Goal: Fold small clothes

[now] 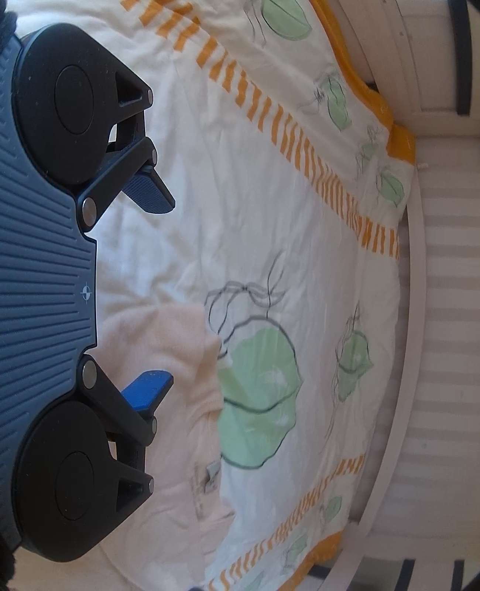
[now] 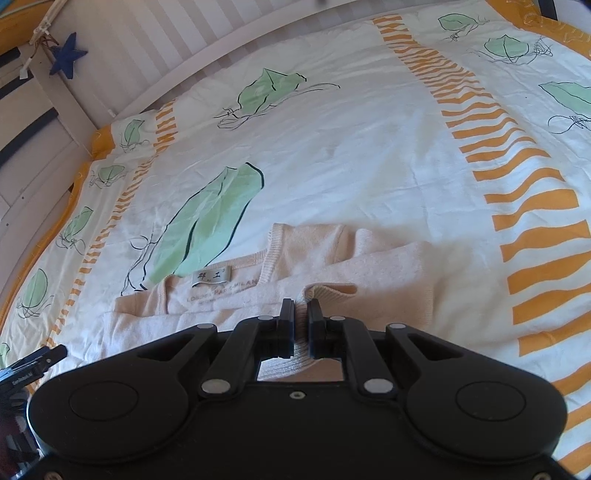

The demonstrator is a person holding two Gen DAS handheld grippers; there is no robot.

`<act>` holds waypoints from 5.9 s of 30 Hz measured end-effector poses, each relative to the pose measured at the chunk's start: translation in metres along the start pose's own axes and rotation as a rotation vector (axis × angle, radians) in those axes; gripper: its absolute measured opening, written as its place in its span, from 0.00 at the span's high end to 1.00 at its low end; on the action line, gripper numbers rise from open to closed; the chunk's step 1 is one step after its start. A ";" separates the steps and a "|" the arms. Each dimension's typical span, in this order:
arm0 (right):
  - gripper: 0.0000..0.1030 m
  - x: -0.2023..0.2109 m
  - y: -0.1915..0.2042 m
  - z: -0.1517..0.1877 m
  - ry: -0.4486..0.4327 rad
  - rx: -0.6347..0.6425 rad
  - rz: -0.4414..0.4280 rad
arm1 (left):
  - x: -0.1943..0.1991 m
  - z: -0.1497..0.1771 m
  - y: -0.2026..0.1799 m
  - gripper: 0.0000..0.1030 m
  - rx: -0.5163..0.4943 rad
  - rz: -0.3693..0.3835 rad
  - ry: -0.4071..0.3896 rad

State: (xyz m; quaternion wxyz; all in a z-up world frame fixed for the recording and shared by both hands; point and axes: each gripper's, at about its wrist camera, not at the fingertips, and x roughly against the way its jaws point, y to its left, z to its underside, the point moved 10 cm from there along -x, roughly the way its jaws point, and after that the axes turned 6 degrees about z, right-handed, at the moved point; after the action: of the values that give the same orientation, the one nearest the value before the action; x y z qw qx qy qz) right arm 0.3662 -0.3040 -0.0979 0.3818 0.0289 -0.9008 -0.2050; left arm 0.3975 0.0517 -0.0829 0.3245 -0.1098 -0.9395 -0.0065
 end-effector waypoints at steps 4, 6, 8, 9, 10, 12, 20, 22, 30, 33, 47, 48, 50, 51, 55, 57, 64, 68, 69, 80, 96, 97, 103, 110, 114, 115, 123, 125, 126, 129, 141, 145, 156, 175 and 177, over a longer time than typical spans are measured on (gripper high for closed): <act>0.85 0.022 0.017 -0.020 -0.098 -0.067 -0.160 | 0.003 0.006 -0.046 0.10 -0.141 0.106 -0.008; 0.84 0.038 0.026 -0.034 -0.162 -0.086 -0.233 | 0.005 0.014 -0.071 0.10 -0.189 0.205 0.000; 0.84 0.051 0.033 -0.044 -0.215 -0.084 -0.269 | 0.005 0.026 -0.098 0.10 -0.237 0.304 0.029; 0.84 0.056 0.037 -0.047 -0.232 -0.083 -0.283 | 0.004 0.032 -0.109 0.10 -0.265 0.337 0.037; 0.84 0.060 0.039 -0.050 -0.241 -0.083 -0.293 | 0.005 0.039 -0.123 0.10 -0.303 0.372 0.044; 0.84 0.063 0.041 -0.052 -0.248 -0.080 -0.299 | 0.008 0.052 -0.149 0.10 -0.396 0.445 0.057; 0.84 0.058 0.040 -0.053 -0.239 -0.091 -0.293 | -0.009 0.078 -0.195 0.10 -0.456 0.535 0.066; 0.84 0.060 0.042 -0.054 -0.245 -0.090 -0.303 | -0.015 0.080 -0.194 0.10 -0.436 0.522 0.088; 0.84 0.059 0.055 -0.059 -0.242 -0.080 -0.327 | -0.002 0.084 -0.211 0.10 -0.576 0.536 0.046; 0.85 0.066 0.066 -0.069 -0.265 -0.071 -0.352 | 0.001 0.087 -0.225 0.10 -0.650 0.539 0.020; 0.20 -0.026 0.014 0.006 0.101 0.016 -0.032 | -0.005 0.094 -0.217 0.10 -0.587 0.544 0.084; 0.20 -0.033 0.009 0.014 0.126 0.004 -0.026 | -0.005 0.094 -0.218 0.10 -0.588 0.546 0.085; 0.20 -0.042 0.010 0.020 0.145 0.005 -0.030 | -0.005 0.095 -0.221 0.10 -0.594 0.552 0.085; 0.20 -0.044 0.013 0.020 0.137 0.009 -0.041 | -0.005 0.095 -0.222 0.10 -0.597 0.553 0.084; 0.36 -0.051 0.028 0.023 0.124 0.040 -0.079 | -0.003 0.098 -0.225 0.10 -0.609 0.560 0.080; 0.82 -0.056 0.034 0.026 0.141 0.069 -0.055 | -0.002 0.098 -0.226 0.10 -0.616 0.560 0.077; 0.85 -0.011 0.078 -0.023 0.021 -0.030 -0.270 | 0.001 0.097 -0.232 0.09 -0.668 0.551 0.044; 0.85 0.020 0.117 -0.061 -0.036 -0.031 -0.384 | 0.001 0.097 -0.234 0.07 -0.710 0.538 0.024; 0.85 0.026 0.127 -0.069 -0.046 -0.021 -0.404 | 0.000 0.096 -0.234 0.07 -0.714 0.534 0.022; 0.85 0.039 0.183 -0.081 -0.062 0.047 -0.466 | -0.044 0.065 -0.167 0.07 -0.373 0.385 0.105; 0.73 0.013 0.049 0.001 0.037 0.212 0.076 | 0.000 0.082 -0.156 0.07 -0.230 0.612 0.371; 0.64 0.006 0.035 0.013 0.075 0.203 0.114 | 0.004 0.078 -0.157 0.07 -0.236 0.639 0.356; 0.55 0.001 -0.027 0.018 0.057 -0.028 0.134 | 0.009 0.039 -0.135 0.07 -0.162 0.561 0.175; 0.54 -0.002 -0.046 0.005 -0.022 0.004 0.128 | -0.029 0.032 -0.074 0.07 0.030 0.265 0.153; 0.54 -0.009 -0.041 0.007 -0.021 0.043 0.086 | -0.047 0.042 -0.053 0.07 0.012 0.141 0.211; 0.54 -0.011 -0.038 0.008 -0.019 0.057 0.076 | -0.051 0.048 -0.048 0.06 0.008 0.125 0.229; 0.39 -0.020 -0.029 0.014 0.018 0.032 0.005 | -0.051 0.053 -0.038 0.00 0.051 0.143 0.235; 0.39 -0.017 -0.021 0.014 0.035 0.032 -0.040 | -0.050 0.053 -0.037 0.00 0.050 0.144 0.239; 0.41 -0.013 -0.015 0.012 0.037 0.026 -0.078 | -0.050 0.053 -0.037 0.00 0.052 0.145 0.240; 0.43 0.007 0.000 0.001 0.012 -0.068 -0.224 | -0.053 0.053 -0.038 0.00 0.053 0.148 0.242; 0.43 0.004 -0.031 -0.006 -0.048 0.044 0.017 | -0.054 0.052 -0.040 0.00 0.056 0.153 0.252; 0.47 -0.002 -0.031 0.002 -0.022 0.169 0.042 | -0.054 0.052 -0.040 0.00 0.062 0.159 0.255; 0.82 0.003 -0.021 -0.011 -0.044 -0.146 -0.176 | -0.055 0.052 -0.040 0.00 0.063 0.160 0.255; 0.64 0.009 -0.036 -0.017 -0.072 0.002 0.148 | -0.057 0.051 -0.040 0.00 0.065 0.166 0.258; 0.64 0.005 -0.037 -0.012 -0.047 0.052 0.181 | -0.057 0.051 -0.040 0.00 0.066 0.166 0.258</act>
State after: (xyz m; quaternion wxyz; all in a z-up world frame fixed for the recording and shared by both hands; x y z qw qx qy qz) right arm 0.3674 -0.3431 -0.1020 0.3766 -0.0475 -0.9134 -0.1467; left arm 0.4014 0.0052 -0.1558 0.4453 -0.1747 -0.8774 0.0370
